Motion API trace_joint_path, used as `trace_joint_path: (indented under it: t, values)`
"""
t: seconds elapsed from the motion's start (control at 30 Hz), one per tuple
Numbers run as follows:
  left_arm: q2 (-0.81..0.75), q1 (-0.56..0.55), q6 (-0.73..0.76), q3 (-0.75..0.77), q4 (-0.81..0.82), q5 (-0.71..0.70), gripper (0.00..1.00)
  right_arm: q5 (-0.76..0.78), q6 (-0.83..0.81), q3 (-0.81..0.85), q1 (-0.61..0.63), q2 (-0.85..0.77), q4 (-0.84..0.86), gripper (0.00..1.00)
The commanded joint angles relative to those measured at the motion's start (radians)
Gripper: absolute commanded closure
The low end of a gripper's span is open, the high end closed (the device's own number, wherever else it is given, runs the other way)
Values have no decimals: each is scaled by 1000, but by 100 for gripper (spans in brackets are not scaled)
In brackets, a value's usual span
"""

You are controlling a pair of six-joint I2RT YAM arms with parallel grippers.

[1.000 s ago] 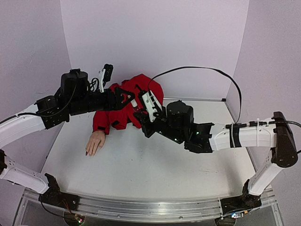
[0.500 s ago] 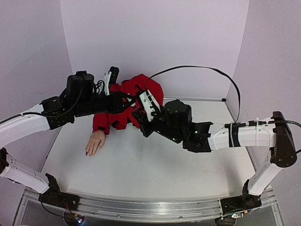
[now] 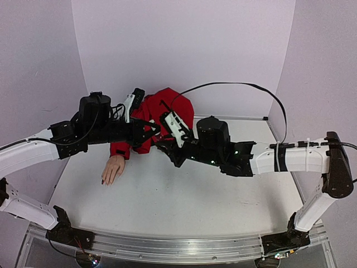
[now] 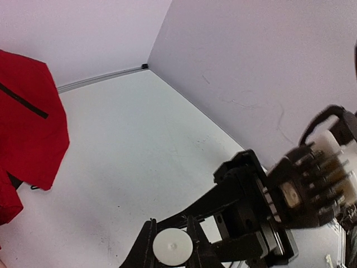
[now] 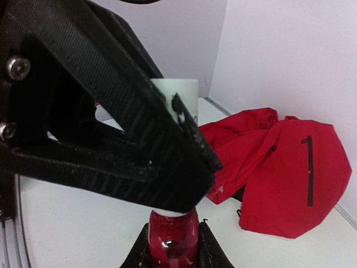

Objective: Paint the nails

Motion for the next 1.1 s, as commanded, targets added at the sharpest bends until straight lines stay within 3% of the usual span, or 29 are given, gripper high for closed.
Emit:
trace_joint_path:
  t: [0.0,0.1,0.2,0.3,0.53,0.57,0.67,0.77,0.8,0.9,1.0,1.07]
  values:
    - [4,-24,139,4,30,469,100,-605,77,20,-64,-124,122,100]
    - [21,-23,232,9,28,851,100,-1072,262,25,-125,-141,253,100]
    - [43,-24,268,14,29,1088,100,-1285,441,56,-125,-131,398,100]
    - [67,-23,284,22,28,1164,100,-1330,585,24,-125,-146,548,100]
    - [71,-6,287,49,23,1155,100,-1274,564,-63,-158,-185,560,100]
    - [63,6,278,49,20,1135,99,-1260,557,-81,-169,-190,559,100]
    - [8,69,238,28,7,986,68,-1162,448,-127,-195,-225,453,100]
    - [-77,126,217,-24,-17,794,32,-949,216,-125,-201,-269,147,100]
    - [-101,130,217,-35,-29,714,23,-863,180,-128,-201,-276,99,100]
    - [-145,131,201,-51,-38,655,3,-633,106,-145,-201,-291,34,100]
    - [-140,128,122,-27,-38,553,1,-392,106,-141,-194,-276,24,100]
    - [-131,120,66,-1,-37,456,4,-195,117,-139,-172,-260,38,100]
